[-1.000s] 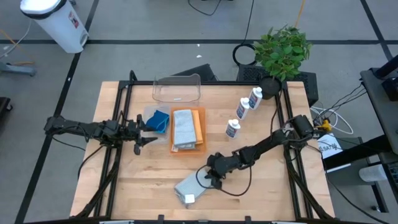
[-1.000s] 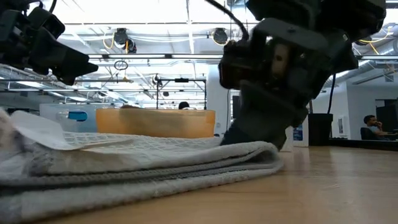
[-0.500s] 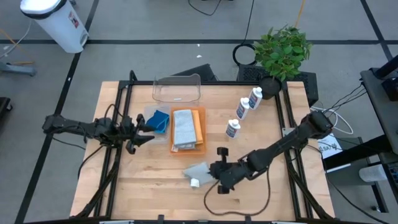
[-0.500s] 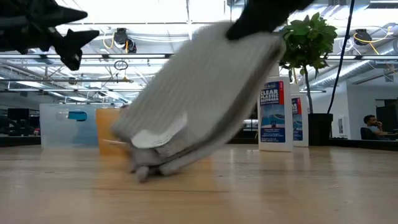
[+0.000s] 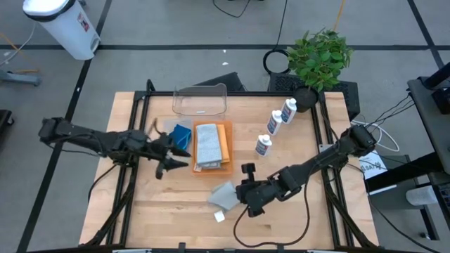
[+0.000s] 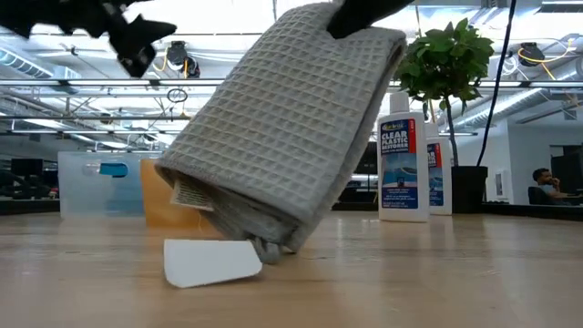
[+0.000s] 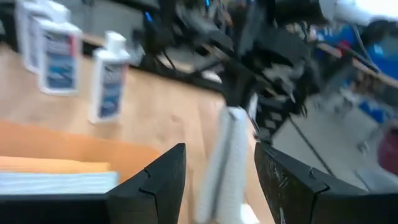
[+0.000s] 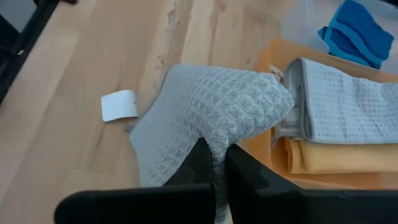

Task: Pick & Place Kitchen Items
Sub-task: Put the gray towel into the orange bin

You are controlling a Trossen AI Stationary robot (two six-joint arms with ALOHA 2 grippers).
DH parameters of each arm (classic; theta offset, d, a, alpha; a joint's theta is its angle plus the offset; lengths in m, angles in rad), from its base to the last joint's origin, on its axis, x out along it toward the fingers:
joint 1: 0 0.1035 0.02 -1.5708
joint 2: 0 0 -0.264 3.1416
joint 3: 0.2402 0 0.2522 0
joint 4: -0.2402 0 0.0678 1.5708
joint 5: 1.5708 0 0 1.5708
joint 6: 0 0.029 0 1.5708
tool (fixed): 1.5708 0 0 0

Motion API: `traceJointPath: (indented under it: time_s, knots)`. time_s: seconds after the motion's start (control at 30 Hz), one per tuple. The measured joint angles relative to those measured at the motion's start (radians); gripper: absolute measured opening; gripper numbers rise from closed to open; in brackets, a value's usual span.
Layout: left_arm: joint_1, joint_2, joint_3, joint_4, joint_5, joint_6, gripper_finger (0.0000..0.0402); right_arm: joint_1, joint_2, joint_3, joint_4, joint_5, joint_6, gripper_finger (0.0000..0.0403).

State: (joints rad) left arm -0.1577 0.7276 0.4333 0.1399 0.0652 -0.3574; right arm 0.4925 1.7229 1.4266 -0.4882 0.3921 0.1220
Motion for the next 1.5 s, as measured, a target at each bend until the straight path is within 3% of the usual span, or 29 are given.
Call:
traceJointPath:
  time_s: [0.13,0.33,0.67,1.0,1.2,1.5]
  knots:
    - [0.000,0.172,0.179,-0.153,0.097,0.033,0.0197,-0.008,0.017,-0.007,0.008,-0.006,-0.017,0.0000]
    - [-0.001,0.421,0.449,-0.369,0.163,0.096,0.0198,-0.028,0.063,-0.007,0.035,-0.107,-0.019,0.0000]
    - [0.000,0.771,0.782,-0.514,0.356,0.222,0.0198,-0.024,0.080,-0.007,0.068,-0.107,-0.057,0.0000]
    - [0.003,0.958,0.852,-0.497,0.449,0.294,0.0198,-0.007,0.080,-0.007,0.114,-0.106,-0.113,0.0000]
    - [0.003,1.011,0.852,-0.474,0.562,0.311,0.0198,-0.007,0.080,-0.007,0.117,-0.106,-0.117,0.0000]
    - [-0.002,1.034,0.852,-0.427,0.566,0.307,0.0198,-0.006,0.080,-0.007,0.118,-0.106,-0.116,0.0000]
